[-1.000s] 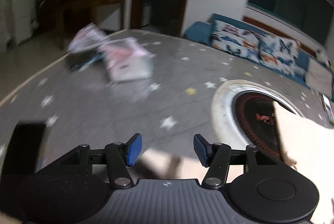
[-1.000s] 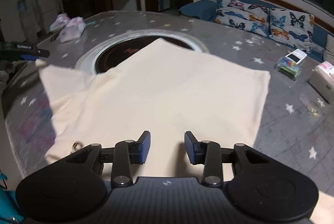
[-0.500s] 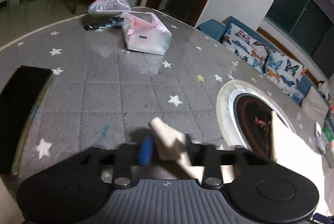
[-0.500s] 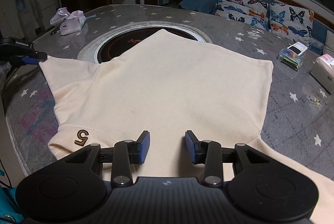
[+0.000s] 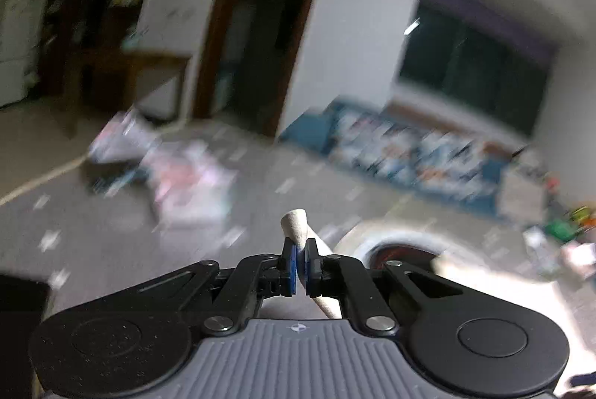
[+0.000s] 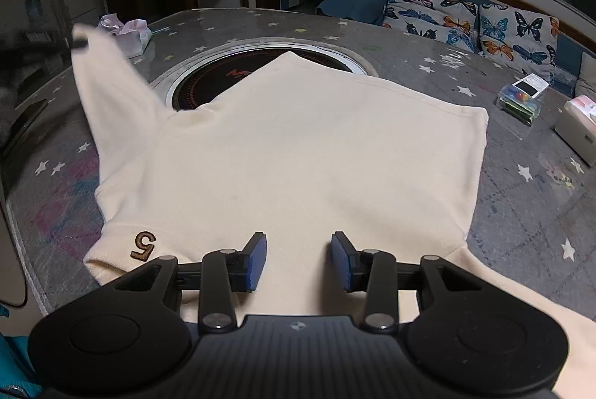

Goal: Fold clothes

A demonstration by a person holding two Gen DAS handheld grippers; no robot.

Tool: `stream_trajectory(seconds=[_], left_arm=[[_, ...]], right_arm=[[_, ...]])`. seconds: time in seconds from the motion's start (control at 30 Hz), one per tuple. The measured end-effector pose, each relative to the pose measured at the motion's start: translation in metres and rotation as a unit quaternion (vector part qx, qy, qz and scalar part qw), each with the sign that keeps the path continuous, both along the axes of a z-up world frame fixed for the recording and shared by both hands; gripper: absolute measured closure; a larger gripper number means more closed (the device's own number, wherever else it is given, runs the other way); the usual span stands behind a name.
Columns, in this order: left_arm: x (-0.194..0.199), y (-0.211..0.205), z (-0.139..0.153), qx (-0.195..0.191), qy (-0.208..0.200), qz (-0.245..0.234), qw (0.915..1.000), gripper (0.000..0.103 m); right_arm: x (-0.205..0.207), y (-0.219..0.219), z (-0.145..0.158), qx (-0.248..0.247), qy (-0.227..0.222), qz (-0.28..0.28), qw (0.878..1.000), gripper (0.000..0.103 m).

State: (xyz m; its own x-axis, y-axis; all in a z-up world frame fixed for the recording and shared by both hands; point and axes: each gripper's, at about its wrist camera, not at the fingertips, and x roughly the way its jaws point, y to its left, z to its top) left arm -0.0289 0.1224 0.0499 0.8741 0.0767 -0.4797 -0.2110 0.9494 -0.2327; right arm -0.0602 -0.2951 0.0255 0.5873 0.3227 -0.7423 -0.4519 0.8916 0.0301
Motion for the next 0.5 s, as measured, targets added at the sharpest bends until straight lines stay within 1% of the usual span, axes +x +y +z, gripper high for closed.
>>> stream_trajectory(seconds=[0.07,0.1,0.17,0.2,0.23,0.4,0.5], left_arm=[[0.008,0.008,-0.019,-0.004,0.048,0.023,0.9986,0.097],[0.01,0.013,-0.028,-0.008,0.067,0.033,0.9972,0.094],[0.009,0.016,-0.035,0.01,0.084,0.047,0.9953,0.091],[0.008,0.016,-0.035,0.022,0.085,0.055,0.9946,0.084],[0.007,0.015,-0.035,0.034,0.084,0.062,0.9939,0.082],[0.005,0.012,-0.023,0.039,0.086,0.08,0.9924,0.084],[0.004,-0.008,-0.017,0.028,0.079,0.024,0.9962,0.084]], right_arm=[[0.0,0.0,0.0,-0.001,0.001,0.002,1.0,0.064],[0.0,0.001,0.0,-0.002,0.001,0.002,1.0,0.064],[0.0,0.001,0.001,-0.004,0.002,0.004,1.0,0.064],[0.001,0.001,0.001,-0.004,0.002,0.004,1.0,0.064],[0.001,0.001,0.0,-0.004,0.003,0.005,1.0,0.063],[0.001,0.004,0.001,-0.004,0.001,0.005,1.0,0.062],[-0.003,0.007,0.004,0.001,0.0,0.012,1.0,0.062]])
